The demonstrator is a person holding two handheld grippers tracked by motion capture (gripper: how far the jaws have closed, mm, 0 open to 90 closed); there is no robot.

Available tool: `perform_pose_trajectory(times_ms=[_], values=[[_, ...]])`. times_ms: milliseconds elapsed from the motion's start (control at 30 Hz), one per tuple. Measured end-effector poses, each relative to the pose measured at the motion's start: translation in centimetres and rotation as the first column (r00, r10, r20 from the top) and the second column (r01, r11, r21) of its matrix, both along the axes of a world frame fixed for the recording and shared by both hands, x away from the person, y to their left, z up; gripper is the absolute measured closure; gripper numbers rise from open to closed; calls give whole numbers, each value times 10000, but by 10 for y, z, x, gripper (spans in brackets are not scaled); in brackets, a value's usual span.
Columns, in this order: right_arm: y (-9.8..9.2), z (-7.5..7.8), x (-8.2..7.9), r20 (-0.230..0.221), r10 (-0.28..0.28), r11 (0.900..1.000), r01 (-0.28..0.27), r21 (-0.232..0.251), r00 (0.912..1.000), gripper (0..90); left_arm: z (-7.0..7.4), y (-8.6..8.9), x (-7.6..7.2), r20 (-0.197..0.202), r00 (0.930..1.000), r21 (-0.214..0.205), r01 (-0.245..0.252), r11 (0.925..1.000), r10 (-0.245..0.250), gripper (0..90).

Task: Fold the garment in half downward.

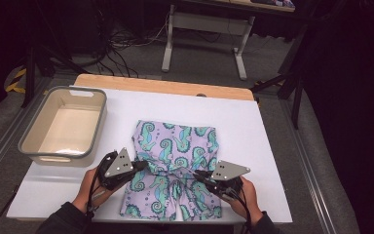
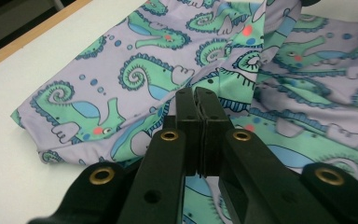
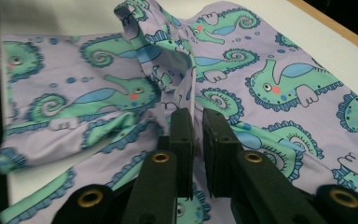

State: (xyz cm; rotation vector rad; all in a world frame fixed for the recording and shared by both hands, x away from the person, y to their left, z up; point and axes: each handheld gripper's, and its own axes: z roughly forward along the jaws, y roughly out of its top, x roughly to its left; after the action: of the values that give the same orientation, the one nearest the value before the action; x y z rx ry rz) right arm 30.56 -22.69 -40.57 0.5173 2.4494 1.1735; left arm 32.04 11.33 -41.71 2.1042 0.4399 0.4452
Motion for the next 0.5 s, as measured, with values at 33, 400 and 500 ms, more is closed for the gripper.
perform_pose_trajectory(times_ms=[33, 400, 500], values=[[-1, 0, -4, -24, 60, 10000, -60, 19, 10000, 830, 0, 1, -2, -24, 10000, -61, 49, 10000, -49, 892], [-11, -10, -33, -468, 294, 9990, -278, 340, 9985, 829, -13, 8, -30, -506, 9980, 225, 385, 9990, -373, 890], [-14, -13, -36, -698, 273, 9987, -242, 454, 9972, 829, -22, 3, -41, -636, 9964, 473, 591, 9971, -560, 890]])
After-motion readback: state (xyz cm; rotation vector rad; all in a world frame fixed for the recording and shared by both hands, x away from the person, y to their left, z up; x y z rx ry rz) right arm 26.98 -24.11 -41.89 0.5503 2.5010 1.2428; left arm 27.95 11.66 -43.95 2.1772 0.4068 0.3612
